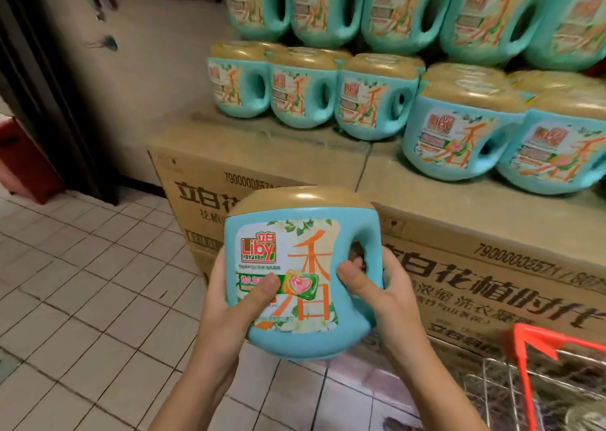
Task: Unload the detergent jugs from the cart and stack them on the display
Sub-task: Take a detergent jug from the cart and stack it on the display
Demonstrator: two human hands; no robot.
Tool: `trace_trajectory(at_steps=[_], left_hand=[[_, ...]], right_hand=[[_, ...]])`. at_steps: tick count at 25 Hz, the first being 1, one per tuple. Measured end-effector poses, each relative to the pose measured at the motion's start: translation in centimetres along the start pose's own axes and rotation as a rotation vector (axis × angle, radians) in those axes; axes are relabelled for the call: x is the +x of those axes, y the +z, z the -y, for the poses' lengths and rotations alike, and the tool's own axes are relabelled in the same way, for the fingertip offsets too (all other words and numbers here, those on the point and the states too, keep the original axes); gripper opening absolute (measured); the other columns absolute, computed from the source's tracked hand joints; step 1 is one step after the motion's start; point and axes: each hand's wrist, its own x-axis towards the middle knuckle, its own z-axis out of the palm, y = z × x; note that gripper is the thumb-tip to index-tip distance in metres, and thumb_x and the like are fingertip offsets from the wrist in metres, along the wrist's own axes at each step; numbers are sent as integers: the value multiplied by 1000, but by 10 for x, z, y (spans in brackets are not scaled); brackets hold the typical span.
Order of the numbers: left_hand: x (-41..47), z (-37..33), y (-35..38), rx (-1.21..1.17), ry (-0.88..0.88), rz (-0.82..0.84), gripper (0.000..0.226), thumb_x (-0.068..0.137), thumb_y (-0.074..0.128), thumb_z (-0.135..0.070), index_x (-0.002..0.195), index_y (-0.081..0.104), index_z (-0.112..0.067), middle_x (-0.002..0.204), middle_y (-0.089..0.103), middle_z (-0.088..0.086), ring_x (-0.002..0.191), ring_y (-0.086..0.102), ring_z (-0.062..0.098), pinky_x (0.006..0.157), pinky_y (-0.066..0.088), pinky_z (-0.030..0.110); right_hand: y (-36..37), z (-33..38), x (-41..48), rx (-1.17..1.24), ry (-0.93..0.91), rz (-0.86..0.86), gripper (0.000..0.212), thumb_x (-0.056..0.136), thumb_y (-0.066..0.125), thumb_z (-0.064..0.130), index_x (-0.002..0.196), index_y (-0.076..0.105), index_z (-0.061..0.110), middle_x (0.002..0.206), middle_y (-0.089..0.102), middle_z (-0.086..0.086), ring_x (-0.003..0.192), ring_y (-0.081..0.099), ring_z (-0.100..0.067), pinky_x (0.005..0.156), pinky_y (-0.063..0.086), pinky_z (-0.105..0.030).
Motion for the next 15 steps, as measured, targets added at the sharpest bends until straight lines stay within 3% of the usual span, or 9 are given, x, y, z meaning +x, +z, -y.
trace_trajectory(at_steps=[4,9,13,15], left_hand=[[55,-17,11,-53,41,105,83,36,94,-55,113,64,-40,108,74,4,91,74,25,63,60,31],[131,-40,23,-48,107,274,84,46,93,-52,121,60,-35,114,72,5,98,72,25,68,59,31],[185,-50,30,-40,118,396,89,47,93,-49,127,56,-35,118,71,5,103,70,26,72,59,32],[208,-52,33,-15,136,447,97,46,93,-48,132,51,-37,119,70,2,104,70,24,72,59,31]], right_hand=[[5,21,44,-53,-71,-38,79,50,79,43,113,55,3,100,61,-20,81,69,-27,65,58,-30],[15,39,96,-106,-232,-165,57,54,76,43,102,62,14,78,71,8,70,67,-10,58,52,-17],[19,49,131,-128,-284,-221,56,57,76,44,108,65,26,94,75,-5,84,72,-14,63,56,-24],[21,48,147,-135,-290,-205,67,55,79,38,118,58,30,103,74,5,92,71,-10,69,56,-21]])
